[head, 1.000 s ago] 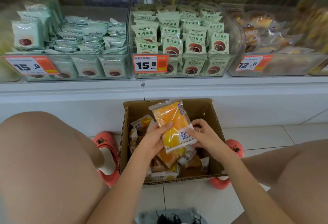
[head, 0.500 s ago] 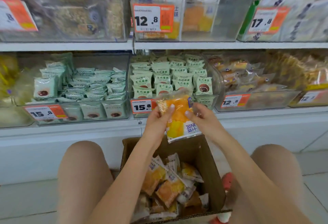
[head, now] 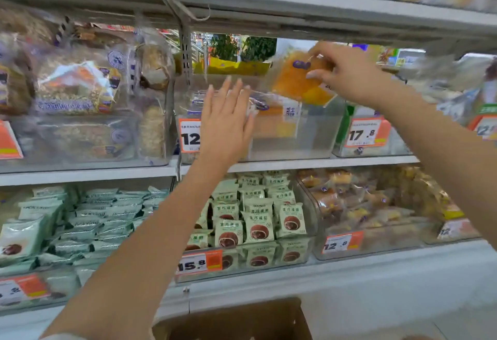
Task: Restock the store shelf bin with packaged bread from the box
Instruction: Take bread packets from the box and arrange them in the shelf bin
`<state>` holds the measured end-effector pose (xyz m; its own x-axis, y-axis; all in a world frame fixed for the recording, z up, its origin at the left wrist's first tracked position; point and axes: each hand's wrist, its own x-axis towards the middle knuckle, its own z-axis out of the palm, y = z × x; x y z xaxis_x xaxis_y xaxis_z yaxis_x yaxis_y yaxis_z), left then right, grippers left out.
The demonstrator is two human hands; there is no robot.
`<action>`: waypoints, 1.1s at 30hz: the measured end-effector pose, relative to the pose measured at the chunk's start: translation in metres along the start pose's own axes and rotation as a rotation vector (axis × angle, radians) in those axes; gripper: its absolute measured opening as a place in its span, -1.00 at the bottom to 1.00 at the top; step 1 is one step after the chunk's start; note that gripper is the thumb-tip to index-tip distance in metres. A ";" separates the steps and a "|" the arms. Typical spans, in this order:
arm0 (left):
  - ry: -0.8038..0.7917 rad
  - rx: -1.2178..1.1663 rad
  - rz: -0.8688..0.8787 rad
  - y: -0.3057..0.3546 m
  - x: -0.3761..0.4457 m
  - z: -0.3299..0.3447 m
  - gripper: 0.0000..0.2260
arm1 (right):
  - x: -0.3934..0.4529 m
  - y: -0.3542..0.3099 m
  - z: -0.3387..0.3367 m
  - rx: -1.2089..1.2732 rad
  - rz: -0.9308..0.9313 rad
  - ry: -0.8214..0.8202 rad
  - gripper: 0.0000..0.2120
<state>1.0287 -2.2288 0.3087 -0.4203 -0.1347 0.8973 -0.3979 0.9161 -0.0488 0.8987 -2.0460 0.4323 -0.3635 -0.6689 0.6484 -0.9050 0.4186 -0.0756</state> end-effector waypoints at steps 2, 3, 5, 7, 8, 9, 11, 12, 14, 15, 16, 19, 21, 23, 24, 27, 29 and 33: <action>0.039 0.117 0.043 -0.010 0.007 0.016 -0.60 | 0.026 0.008 0.019 -0.092 -0.014 -0.179 -0.61; 0.087 0.146 0.074 -0.011 0.005 0.020 -0.62 | 0.033 0.011 0.030 -0.124 -0.028 -0.264 -0.59; 0.181 0.132 0.096 -0.011 0.003 0.025 -0.65 | 0.048 0.015 0.053 -0.169 -0.069 -0.382 -0.57; 0.233 0.100 0.092 -0.007 -0.001 0.025 -0.64 | 0.056 0.014 0.075 -0.162 -0.105 -0.453 -0.56; 0.253 0.098 0.093 -0.007 -0.002 0.027 -0.64 | 0.060 0.013 0.087 -0.146 -0.113 -0.475 -0.57; 0.271 0.098 0.095 -0.008 -0.001 0.028 -0.64 | 0.063 0.013 0.098 -0.133 -0.119 -0.478 -0.58; 0.291 0.100 0.104 -0.010 0.001 0.028 -0.65 | 0.067 0.014 0.114 -0.135 -0.109 -0.433 -0.62; 0.299 0.101 0.108 -0.010 0.000 0.029 -0.65 | 0.069 0.015 0.117 -0.121 -0.090 -0.384 -0.62; 0.304 0.092 0.109 -0.010 0.000 0.029 -0.65 | 0.070 0.017 0.121 -0.070 -0.029 -0.277 -0.53; 0.309 0.085 0.109 -0.010 0.000 0.029 -0.64 | 0.070 0.017 0.122 -0.057 0.003 -0.246 -0.49; 0.316 0.082 0.112 -0.010 0.001 0.030 -0.64 | 0.070 0.019 0.124 -0.050 0.033 -0.229 -0.47; 0.323 0.082 0.119 -0.010 0.001 0.029 -0.65 | 0.071 0.025 0.130 -0.048 0.112 -0.249 -0.49; 0.335 0.085 0.122 -0.010 0.001 0.030 -0.66 | 0.072 0.029 0.133 0.001 0.153 -0.248 -0.47; 0.349 0.082 0.119 -0.009 0.001 0.030 -0.66 | 0.072 0.032 0.133 0.042 0.197 -0.247 -0.45; 0.356 0.081 0.120 -0.009 0.001 0.030 -0.67 | 0.072 0.033 0.133 0.053 0.213 -0.249 -0.45; 0.366 0.083 0.123 -0.010 0.001 0.031 -0.67 | 0.070 0.031 0.132 0.054 0.268 -0.298 -0.42; 0.371 0.086 0.120 -0.010 0.001 0.031 -0.67 | 0.068 0.031 0.129 0.079 0.304 -0.372 -0.29; 0.364 0.088 0.118 -0.010 0.001 0.032 -0.69 | 0.072 0.030 0.119 0.405 0.461 -0.345 -0.14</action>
<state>1.0063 -2.2497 0.2959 -0.1570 0.1266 0.9794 -0.4391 0.8794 -0.1841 0.8191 -2.1544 0.3868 -0.7186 -0.6630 0.2097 -0.6283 0.4899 -0.6043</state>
